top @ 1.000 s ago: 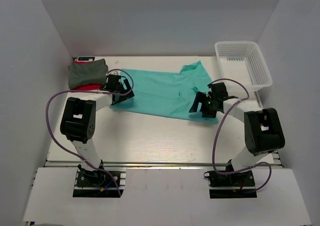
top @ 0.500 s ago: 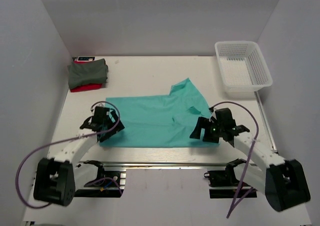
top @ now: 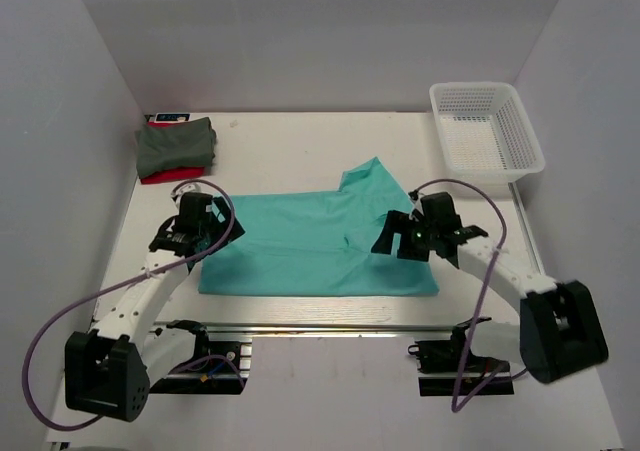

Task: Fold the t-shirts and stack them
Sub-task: Fold the flattened tshirt in 1/3 of the way, then grap the side of the flattened tshirt furthest away from the robot with both arms

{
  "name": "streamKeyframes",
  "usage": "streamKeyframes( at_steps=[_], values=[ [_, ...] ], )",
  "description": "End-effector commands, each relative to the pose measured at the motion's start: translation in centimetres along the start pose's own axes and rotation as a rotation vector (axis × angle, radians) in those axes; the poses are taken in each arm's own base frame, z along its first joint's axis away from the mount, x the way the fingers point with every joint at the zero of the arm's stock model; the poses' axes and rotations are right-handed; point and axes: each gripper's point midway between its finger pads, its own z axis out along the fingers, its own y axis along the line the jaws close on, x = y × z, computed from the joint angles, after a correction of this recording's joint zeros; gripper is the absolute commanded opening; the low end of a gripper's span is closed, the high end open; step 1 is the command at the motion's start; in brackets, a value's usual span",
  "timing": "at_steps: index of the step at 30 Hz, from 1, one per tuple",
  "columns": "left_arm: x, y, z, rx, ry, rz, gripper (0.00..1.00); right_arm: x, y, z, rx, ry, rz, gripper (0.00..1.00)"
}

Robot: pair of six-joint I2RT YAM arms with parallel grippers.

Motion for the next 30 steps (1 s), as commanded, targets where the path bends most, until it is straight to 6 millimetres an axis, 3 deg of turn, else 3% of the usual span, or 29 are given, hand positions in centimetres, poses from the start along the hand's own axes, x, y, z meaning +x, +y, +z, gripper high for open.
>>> streamKeyframes(
  at_steps=[1,2,3,4,5,6,7,12,13,17,19,21,22,24,28,30],
  values=[
    [-3.7,-2.1,0.3,0.027,-0.079,0.004,1.00,-8.0,2.8,1.7,-0.056,-0.173,-0.077,0.90],
    [-4.6,-2.2,0.6,0.011,-0.105,0.016,1.00,-9.6,2.8,3.0,-0.036,-0.165,-0.067,0.90],
    [-5.2,-2.3,0.8,-0.002,-0.111,0.016,1.00,-10.0,1.6,4.8,0.005,-0.140,-0.049,0.90],
    [-6.8,-2.2,0.7,-0.039,-0.148,0.006,1.00,-10.9,1.9,5.3,0.004,-0.145,-0.052,0.90],
    [-7.0,-1.8,1.5,-0.081,-0.146,0.010,1.00,-14.2,3.2,6.1,-0.017,-0.190,-0.068,0.90],
    [-7.4,-1.4,1.8,-0.109,-0.155,0.020,1.00,-14.6,2.4,7.8,0.006,-0.171,-0.056,0.90],
    [-8.3,-1.5,2.0,-0.128,-0.184,0.025,1.00,-16.3,2.0,9.4,0.028,-0.173,-0.056,0.90],
    [-9.2,-1.3,4.7,-0.183,-0.178,0.054,1.00,-24.9,3.9,10.5,0.078,-0.276,-0.141,0.90],
    [-10.1,-1.2,5.8,-0.205,-0.182,0.058,1.00,-24.5,2.6,10.6,0.139,-0.242,-0.126,0.90],
    [-12.2,-0.8,8.5,-0.270,-0.160,0.048,1.00,-27.6,1.4,10.8,0.252,-0.292,-0.140,0.90],
    [-12.7,-0.9,9.7,-0.257,-0.154,0.065,1.00,-27.4,-0.7,11.8,0.325,-0.272,-0.125,0.90],
    [-12.8,-0.9,11.1,-0.256,-0.134,0.072,1.00,-29.2,-0.5,11.5,0.350,-0.310,-0.135,0.90],
    [-13.3,-0.8,11.7,-0.259,-0.141,0.064,1.00,-28.4,-1.7,12.9,0.377,-0.272,-0.135,0.90],
    [-13.3,-0.2,13.0,-0.291,-0.122,0.064,0.98,-30.4,-1.2,12.7,0.377,-0.308,-0.145,0.90],
    [-13.0,0.7,14.8,-0.305,-0.098,0.054,0.96,-31.1,-2.0,15.0,0.378,-0.292,-0.141,0.90],
    [-13.4,-0.1,15.7,-0.266,-0.119,0.045,0.94,-31.0,-2.1,15.6,0.366,-0.281,-0.135,0.90]
  ],
)
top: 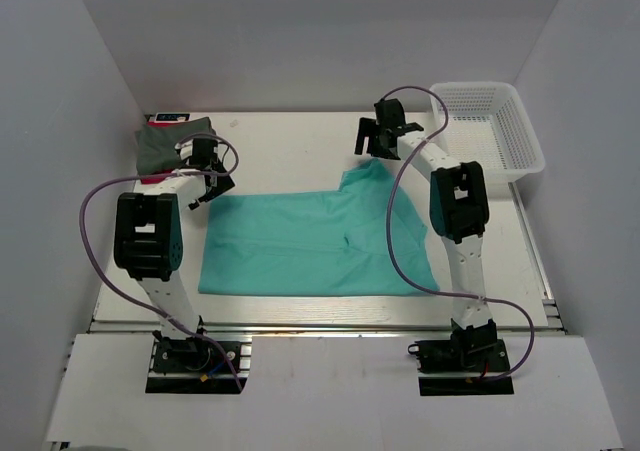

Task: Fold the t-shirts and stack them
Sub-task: Grap the side of the flattened tshirt furthest away from the robot with both arms

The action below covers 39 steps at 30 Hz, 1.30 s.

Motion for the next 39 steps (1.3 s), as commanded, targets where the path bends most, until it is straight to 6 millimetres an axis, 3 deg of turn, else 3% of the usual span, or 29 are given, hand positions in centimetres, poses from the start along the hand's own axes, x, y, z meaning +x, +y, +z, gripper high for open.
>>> streamKeyframes(
  at_steps=[1,4,7,10,11,14,18,22,23,26,28,29,30,31,32,33,34,36,39],
  values=[
    [-2.2,-1.4,0.4,0.055,-0.066,-0.018,0.92,-1.3,-0.4,0.4,0.014,-0.015,-0.009,0.90],
    [-1.4,-1.8,1.9,0.062,-0.018,-0.012,0.84,-0.5,-0.5,1.0,0.006,0.006,-0.004,0.90],
    [-0.2,-1.9,2.6,0.068,0.017,-0.002,0.65,0.1,-0.9,1.5,0.021,0.017,0.004,0.90],
    [0.7,-1.9,2.6,0.100,0.023,0.010,0.40,0.6,-0.5,1.7,0.007,0.030,-0.007,0.90],
    [0.2,-2.1,2.3,0.111,0.002,0.003,0.25,0.5,-0.6,1.7,0.010,0.024,-0.004,0.88],
    [0.2,-2.0,2.1,0.115,-0.004,0.001,0.00,0.7,-0.7,1.8,0.005,0.033,-0.006,0.74],
    [-0.2,-2.1,1.8,0.120,-0.014,0.007,0.00,1.1,-0.8,2.1,0.016,0.035,0.007,0.54],
    [-0.4,-2.1,1.2,0.144,-0.041,0.017,0.00,1.0,-0.9,1.4,0.030,0.030,0.015,0.18],
    [-0.6,-2.1,0.9,0.149,-0.050,0.014,0.00,1.4,-1.0,1.1,0.035,0.036,0.011,0.00],
    [-1.3,-2.0,-0.1,0.171,-0.093,0.008,0.00,0.6,-0.8,-0.2,0.031,0.002,0.014,0.00],
    [-1.2,-1.7,-0.6,0.177,-0.105,0.005,0.00,0.5,-1.1,-2.0,0.040,-0.018,0.012,0.00],
    [-1.4,-1.9,-0.9,0.193,-0.115,0.001,0.00,-1.2,-1.0,-3.3,0.042,-0.079,0.014,0.00],
    [-1.3,-1.6,-1.5,0.196,-0.122,-0.002,0.00,-1.3,-0.9,-3.9,0.041,-0.094,0.012,0.00],
    [-1.6,-1.8,-1.9,0.210,-0.128,-0.004,0.00,0.2,-1.7,-4.8,0.054,-0.076,0.012,0.00],
    [-1.3,-1.5,-2.1,0.209,-0.126,-0.003,0.00,-1.5,-1.2,-6.4,0.038,-0.142,0.016,0.00],
    [-1.2,-1.7,-2.8,0.220,-0.134,0.000,0.00,-1.3,-1.1,-7.0,0.032,-0.149,0.016,0.00],
    [-1.6,-1.7,-3.3,0.227,-0.146,-0.004,0.00,0.4,-1.9,-7.7,0.039,-0.136,0.016,0.00],
    [-0.8,-1.6,-3.9,0.232,-0.142,-0.006,0.00,-0.6,-1.6,-10.9,0.004,-0.194,0.021,0.00],
    [-0.8,-1.0,-5.2,0.244,-0.161,-0.025,0.00,1.3,-1.9,-12.1,-0.013,-0.190,0.019,0.00]
  ],
)
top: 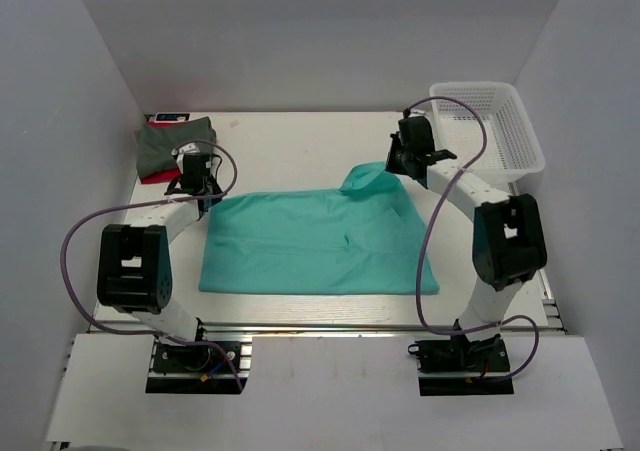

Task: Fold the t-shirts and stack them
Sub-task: Grap the side of the flattened tshirt furthest away from the robot with both arms

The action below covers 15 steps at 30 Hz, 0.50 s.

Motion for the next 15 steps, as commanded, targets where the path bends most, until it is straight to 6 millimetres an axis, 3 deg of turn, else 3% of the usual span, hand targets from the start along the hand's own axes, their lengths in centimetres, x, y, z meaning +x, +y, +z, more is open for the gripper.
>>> streamKeyframes(
  at_steps=[1,3,4,5,7,11,12,15],
  values=[
    [-1.1,-0.5,-2.2,0.042,-0.056,-0.022,0.00,-1.4,0.3,-2.2,-0.040,-0.108,0.017,0.00],
    [-1.0,0.0,-3.3,0.037,-0.067,-0.033,0.00,-0.6,0.2,-3.0,-0.049,-0.103,0.023,0.00],
    [-0.7,0.3,-3.7,0.035,-0.062,-0.032,0.00,-1.4,0.5,-4.4,-0.063,-0.130,0.033,0.00],
    [-0.2,0.8,-4.0,0.024,-0.062,-0.031,0.00,-0.1,0.1,-4.5,-0.056,-0.107,0.035,0.00],
    [-0.4,0.9,-5.2,0.035,-0.081,-0.046,0.00,0.1,0.2,-5.8,-0.072,-0.114,0.044,0.00],
    [0.5,1.8,-6.8,0.046,-0.101,-0.051,0.00,3.4,-0.8,-8.1,-0.073,-0.081,0.058,0.00],
    [0.4,2.1,-7.1,0.038,-0.115,-0.054,0.00,3.2,-0.7,-9.2,-0.084,-0.100,0.066,0.00],
    [0.4,2.8,-8.0,0.027,-0.136,-0.068,0.00,5.0,-1.3,-11.9,-0.095,-0.099,0.087,0.00]
  ],
)
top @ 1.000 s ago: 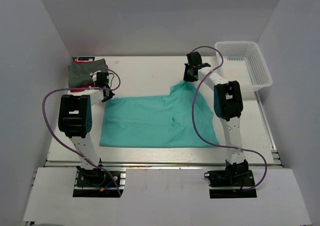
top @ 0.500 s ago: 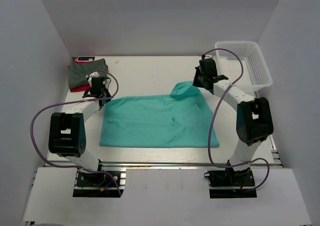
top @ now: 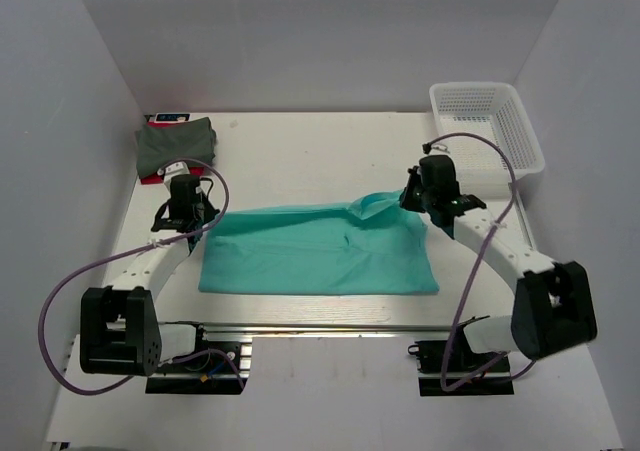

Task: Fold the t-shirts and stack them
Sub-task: Grap the side of the flattened tshirt furthest away from the robot with both arms, then fold the other side of the tshirt into a rectangle

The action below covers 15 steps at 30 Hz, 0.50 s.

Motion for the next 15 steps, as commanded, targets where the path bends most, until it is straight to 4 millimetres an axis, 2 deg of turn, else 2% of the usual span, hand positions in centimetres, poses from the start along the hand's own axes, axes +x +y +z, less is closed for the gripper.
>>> streamKeyframes(
  at_steps=[1,3,4,6,7,8,11,15],
  values=[
    [-0.2,0.8,-1.2,-0.021,-0.032,-0.016,0.00,0.0,0.4,-3.3,-0.034,-0.042,0.033,0.00],
    [0.0,0.9,-1.3,-0.021,-0.032,-0.015,0.00,1.3,0.2,-4.1,-0.046,-0.018,0.032,0.00],
    [0.0,0.9,-1.3,-0.021,-0.032,-0.015,0.00,1.2,0.2,-5.6,-0.054,-0.025,0.031,0.00],
    [0.1,1.2,-1.4,-0.034,-0.027,-0.013,0.00,1.7,0.1,-7.0,-0.066,-0.024,0.031,0.00],
    [0.3,1.5,-1.4,-0.047,-0.022,-0.010,0.00,2.0,0.3,-7.4,-0.075,-0.017,0.026,0.00],
    [0.5,1.6,-1.4,-0.052,-0.013,-0.007,0.00,3.1,-0.2,-7.7,-0.059,0.017,0.023,0.00],
    [0.6,2.3,-1.9,-0.080,-0.010,-0.003,0.00,3.6,-0.2,-9.3,-0.077,0.016,0.021,0.00],
    [0.3,2.2,-2.7,-0.067,-0.030,-0.018,0.00,5.4,0.1,-9.8,-0.117,0.059,0.021,0.00]
  ],
)
